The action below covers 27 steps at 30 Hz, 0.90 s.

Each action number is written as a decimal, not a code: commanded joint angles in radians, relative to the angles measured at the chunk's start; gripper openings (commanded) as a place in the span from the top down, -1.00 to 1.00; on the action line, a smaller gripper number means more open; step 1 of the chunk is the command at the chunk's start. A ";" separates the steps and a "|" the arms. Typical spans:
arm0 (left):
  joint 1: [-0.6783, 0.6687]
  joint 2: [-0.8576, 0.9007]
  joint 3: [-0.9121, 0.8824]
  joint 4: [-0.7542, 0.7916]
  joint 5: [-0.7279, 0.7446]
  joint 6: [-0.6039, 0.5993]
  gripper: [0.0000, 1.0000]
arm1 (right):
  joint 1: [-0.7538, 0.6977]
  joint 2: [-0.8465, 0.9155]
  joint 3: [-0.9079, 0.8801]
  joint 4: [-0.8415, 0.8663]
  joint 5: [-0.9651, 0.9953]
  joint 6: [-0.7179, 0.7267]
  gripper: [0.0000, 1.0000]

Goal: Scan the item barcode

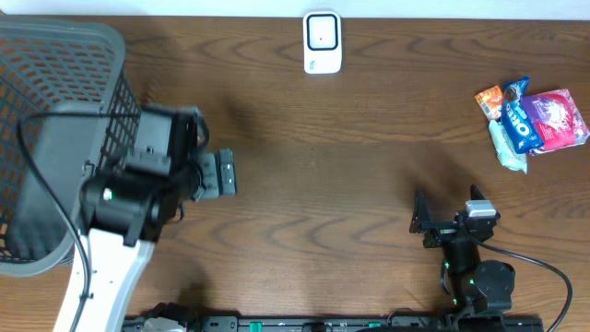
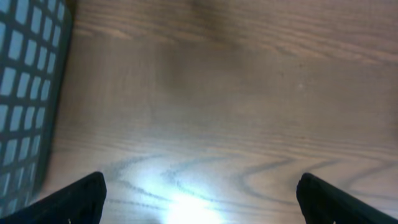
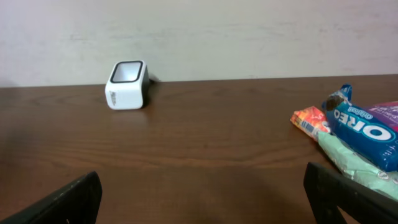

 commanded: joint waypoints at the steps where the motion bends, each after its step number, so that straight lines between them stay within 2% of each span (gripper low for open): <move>1: 0.005 -0.109 -0.145 0.080 -0.008 0.051 -0.95 | 0.006 -0.006 -0.002 -0.004 0.010 -0.008 -0.99; 4: 0.005 -0.208 -0.283 0.177 0.002 0.089 -0.96 | 0.006 -0.006 -0.002 -0.004 0.010 -0.008 -0.99; 7: 0.005 -0.360 -0.477 0.336 0.114 0.230 -0.95 | 0.006 -0.006 -0.002 -0.004 0.010 -0.008 -0.99; 8: 0.005 -0.402 -0.524 0.375 0.129 0.243 -0.96 | 0.006 -0.006 -0.002 -0.004 0.010 -0.008 -0.99; 12: 0.043 -0.624 -0.697 0.479 0.131 0.241 -0.96 | 0.006 -0.006 -0.002 -0.004 0.010 -0.008 -0.99; 16: 0.074 -0.820 -0.805 0.486 0.131 0.241 -0.95 | 0.006 -0.006 -0.002 -0.004 0.010 -0.008 -0.98; 22: 0.089 -0.985 -0.954 0.599 0.120 0.240 -0.96 | 0.006 -0.006 -0.002 -0.004 0.010 -0.008 -0.98; 27: 0.156 -1.081 -1.062 0.711 0.120 0.167 -0.96 | 0.006 -0.006 -0.002 -0.004 0.010 -0.008 -0.99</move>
